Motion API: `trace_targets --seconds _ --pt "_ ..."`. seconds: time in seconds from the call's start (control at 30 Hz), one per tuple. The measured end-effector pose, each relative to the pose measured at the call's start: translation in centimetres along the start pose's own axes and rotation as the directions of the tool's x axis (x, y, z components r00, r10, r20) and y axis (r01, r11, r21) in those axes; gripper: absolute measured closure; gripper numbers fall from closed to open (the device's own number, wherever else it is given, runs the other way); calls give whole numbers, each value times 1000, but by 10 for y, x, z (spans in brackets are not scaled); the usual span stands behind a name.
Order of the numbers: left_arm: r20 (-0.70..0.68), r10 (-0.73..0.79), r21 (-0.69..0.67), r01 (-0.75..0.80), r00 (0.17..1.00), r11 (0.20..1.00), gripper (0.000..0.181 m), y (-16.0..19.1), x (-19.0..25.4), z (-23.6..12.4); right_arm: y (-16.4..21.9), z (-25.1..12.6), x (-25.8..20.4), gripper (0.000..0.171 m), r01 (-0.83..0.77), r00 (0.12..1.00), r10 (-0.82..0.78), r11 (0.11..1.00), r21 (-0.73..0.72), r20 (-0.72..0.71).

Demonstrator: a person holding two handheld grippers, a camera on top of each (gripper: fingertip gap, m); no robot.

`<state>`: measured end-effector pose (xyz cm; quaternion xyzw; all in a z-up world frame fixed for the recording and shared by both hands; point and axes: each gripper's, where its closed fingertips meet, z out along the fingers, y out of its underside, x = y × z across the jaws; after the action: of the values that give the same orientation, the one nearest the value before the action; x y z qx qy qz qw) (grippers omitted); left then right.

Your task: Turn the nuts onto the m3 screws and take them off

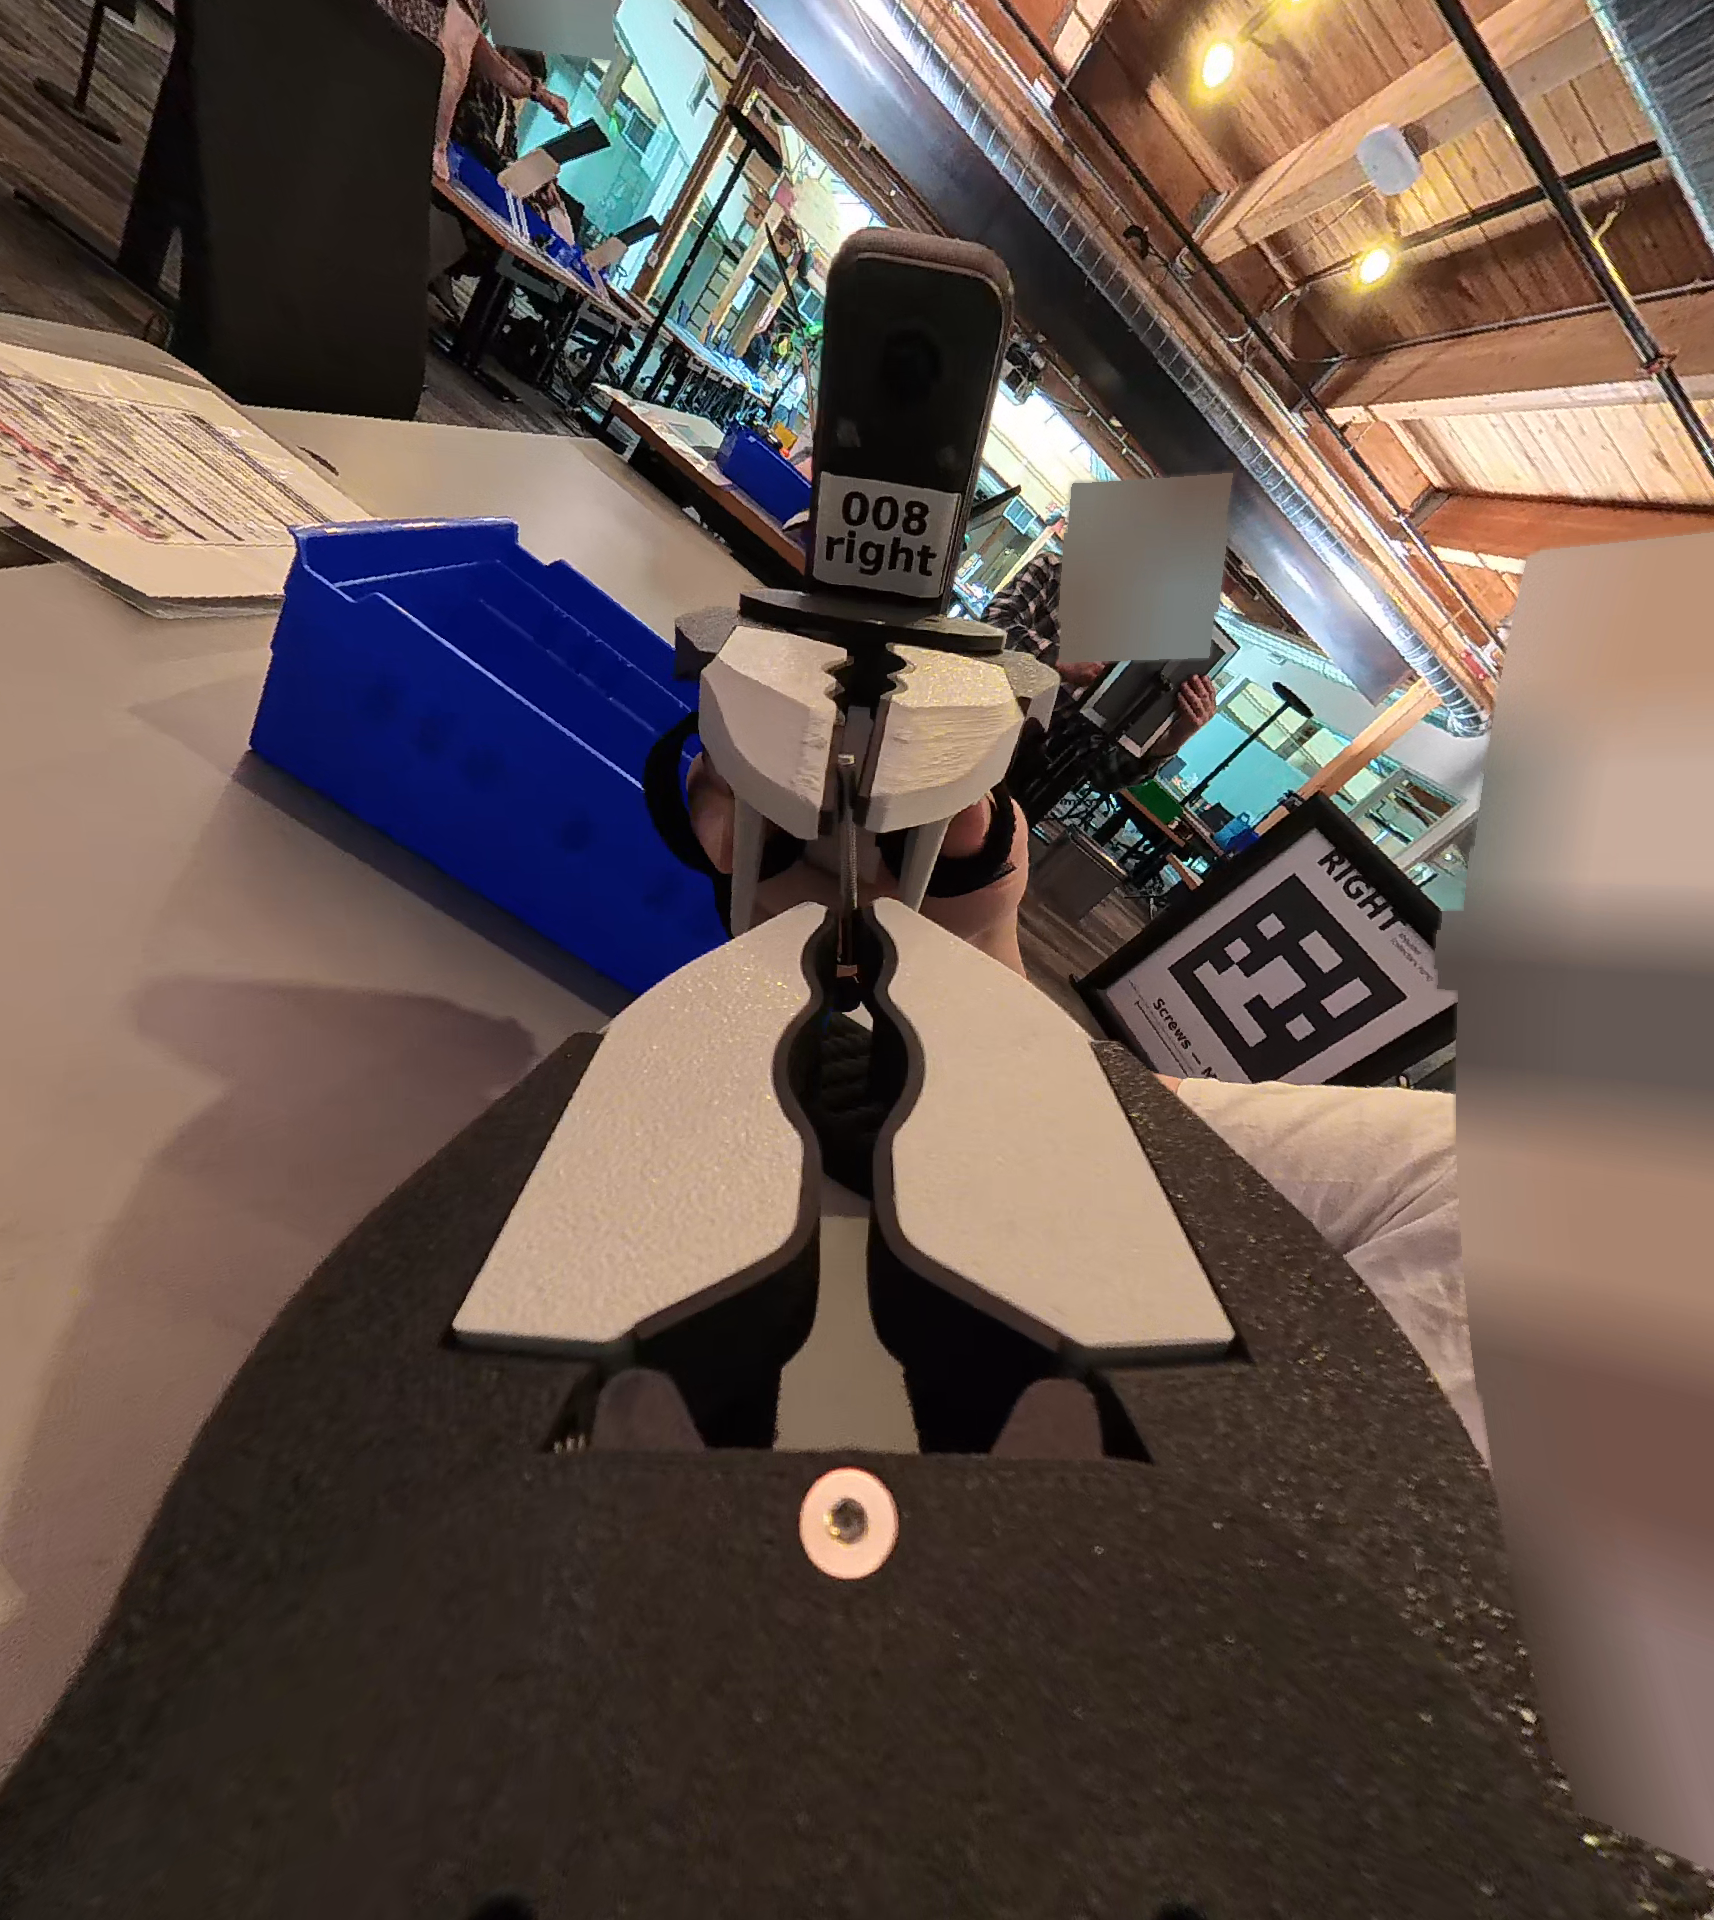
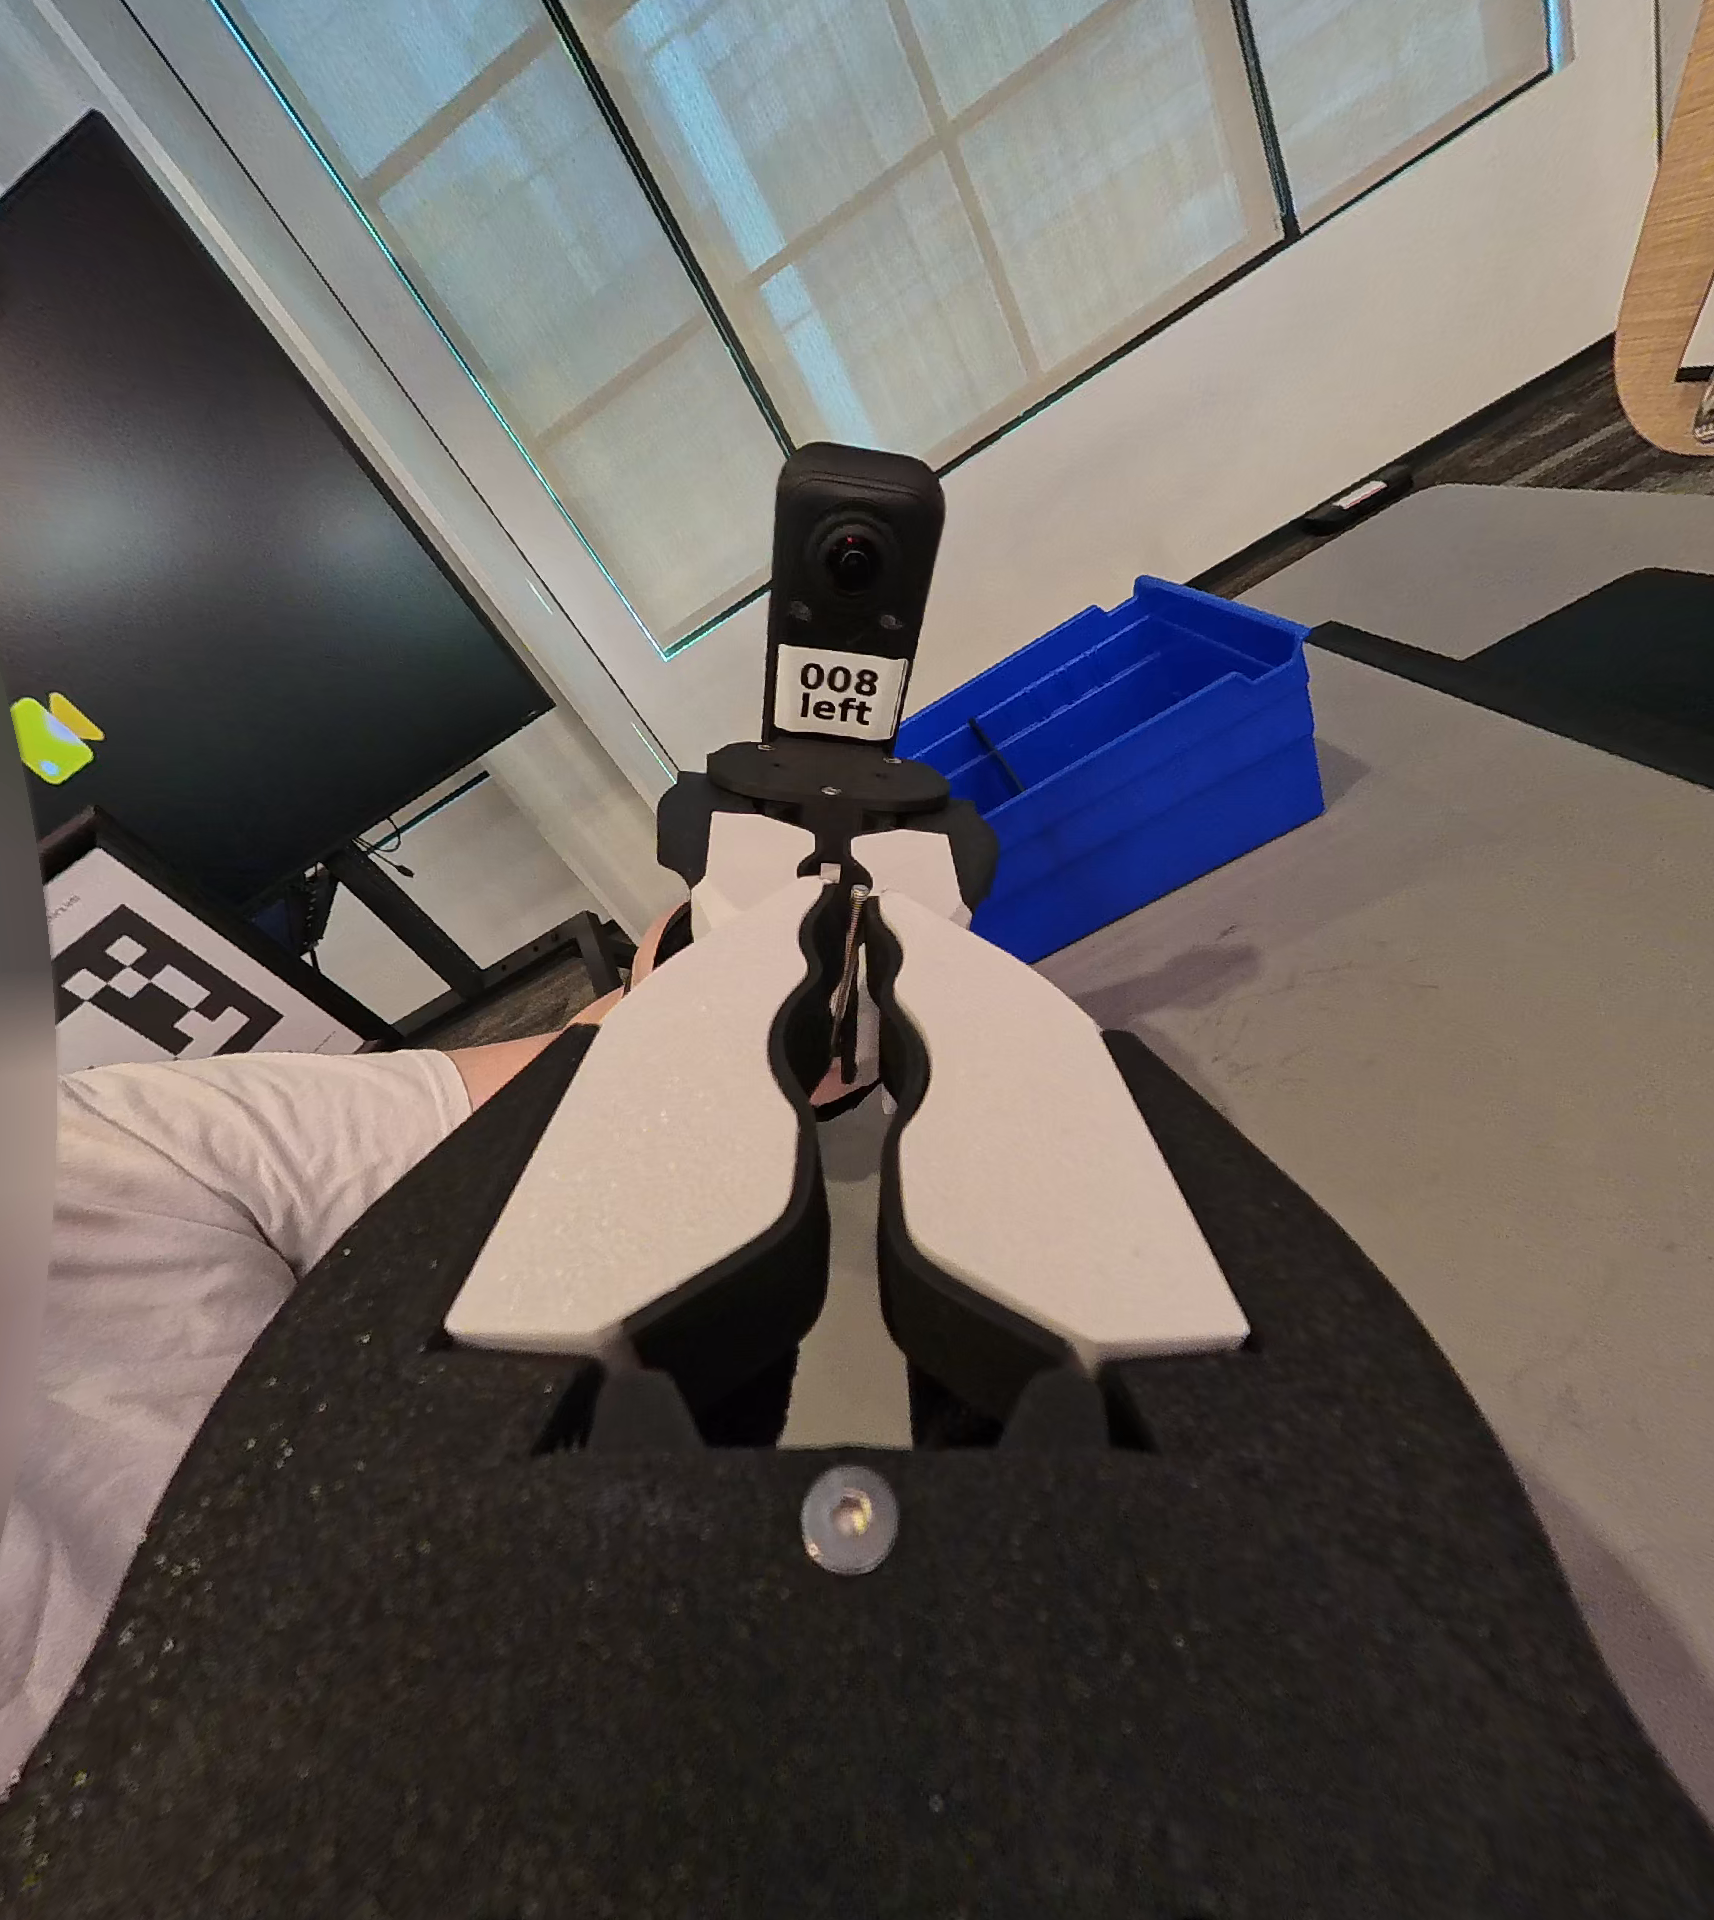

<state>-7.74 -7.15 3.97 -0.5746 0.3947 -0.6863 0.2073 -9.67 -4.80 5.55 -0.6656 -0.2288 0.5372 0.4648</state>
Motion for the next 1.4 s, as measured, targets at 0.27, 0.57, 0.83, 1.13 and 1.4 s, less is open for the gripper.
trace_targets --seconds 0.27,0.57,0.83,1.13,1.4 --pt "-15 -31 4 31 999 1000 179 0 -1 -1 -1 -1 2 163 -22 1000 21 1000 8 9" --pt "0 2 -4 -2 1000 1000 179 1 -1 0 5 0 2 167 -8 1000 8 999 -34 2" --pt "-1 -26 4 26 1000 1000 178 1 -4 1 5 1 1 169 -18 1000 18 999 -31 3" --pt "-10 -23 17 23 1000 1000 177 0 -4 2 5 1 1 169 -48 999 49 999 -24 19" --pt "-3 -5 15 5 1000 1000 179 1 -4 3 7 2 2 169 -56 998 57 998 -32 21"
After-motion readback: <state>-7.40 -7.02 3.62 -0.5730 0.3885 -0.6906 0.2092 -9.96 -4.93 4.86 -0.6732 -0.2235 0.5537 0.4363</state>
